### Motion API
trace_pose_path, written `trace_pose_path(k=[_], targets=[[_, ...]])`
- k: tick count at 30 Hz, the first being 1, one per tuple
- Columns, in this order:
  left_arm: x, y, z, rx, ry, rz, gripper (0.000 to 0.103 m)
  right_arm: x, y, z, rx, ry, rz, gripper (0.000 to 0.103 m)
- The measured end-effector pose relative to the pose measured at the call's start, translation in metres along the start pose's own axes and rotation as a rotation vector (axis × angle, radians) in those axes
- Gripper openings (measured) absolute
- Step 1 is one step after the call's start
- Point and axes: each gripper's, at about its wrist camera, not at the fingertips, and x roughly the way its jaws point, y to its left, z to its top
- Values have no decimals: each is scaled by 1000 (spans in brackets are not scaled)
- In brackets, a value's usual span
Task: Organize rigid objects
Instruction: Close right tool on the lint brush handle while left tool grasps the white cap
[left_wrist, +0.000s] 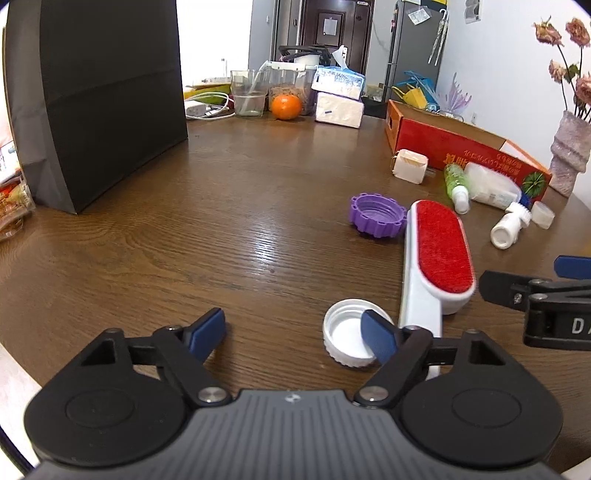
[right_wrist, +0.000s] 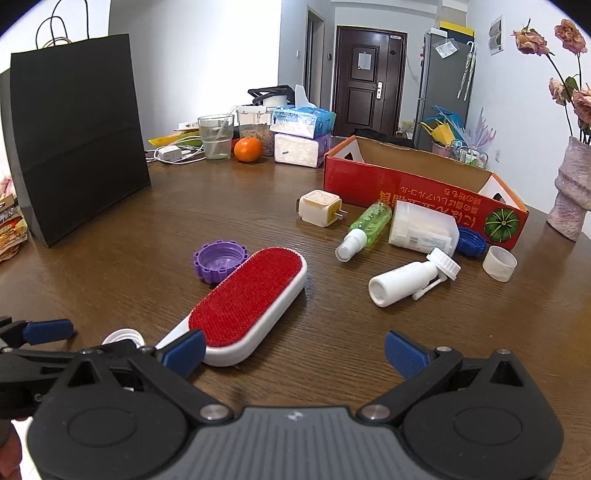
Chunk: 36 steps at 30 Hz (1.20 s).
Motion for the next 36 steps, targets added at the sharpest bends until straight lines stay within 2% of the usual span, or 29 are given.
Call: trace_pose_path(k=[3,5,6,8,11,13,15,16,17,19,24,26,29,35,36], targets=[[2,2,2,2,-11,15,64,3,1,0,-3,8,0,103],[3,7,4,-4,-17,25,50,5,1,1,-3,8,1,103],[4,10,5,-8,-20,31,46,5,2,2,-3,7,3,103],[5,16,7,-18,-25,41,33,6,3,3,-3,4,7,103],[6,24,10,-31,-29,48,21,8,7,6,-8,0,14,103],[6,27,11,-33,-30,51,20,10,11,7,-12,0,19,103],[6,30,11,-36,-29,49,23,14,15,10,-20,2,23,103],[5,31,11,-39,-30,50,32,16,19,11,-25,4,22,103],[4,32,11,-43,-32,48,50,17,21,12,-28,5,20,103],[-2,33,11,-48,-57,57,69,21,26,14,-33,9,21,103],[-13,36,13,-43,-88,45,73,33,37,16,-48,24,5,103],[-14,35,13,-43,-88,47,80,41,41,17,-47,41,-6,103],[-14,35,13,-40,-84,44,86,51,44,16,-46,72,-14,103],[-11,31,11,-31,-72,31,91,60,34,12,-18,102,-63,100],[-10,30,10,-27,-71,28,92,60,30,12,-7,101,-68,97]])
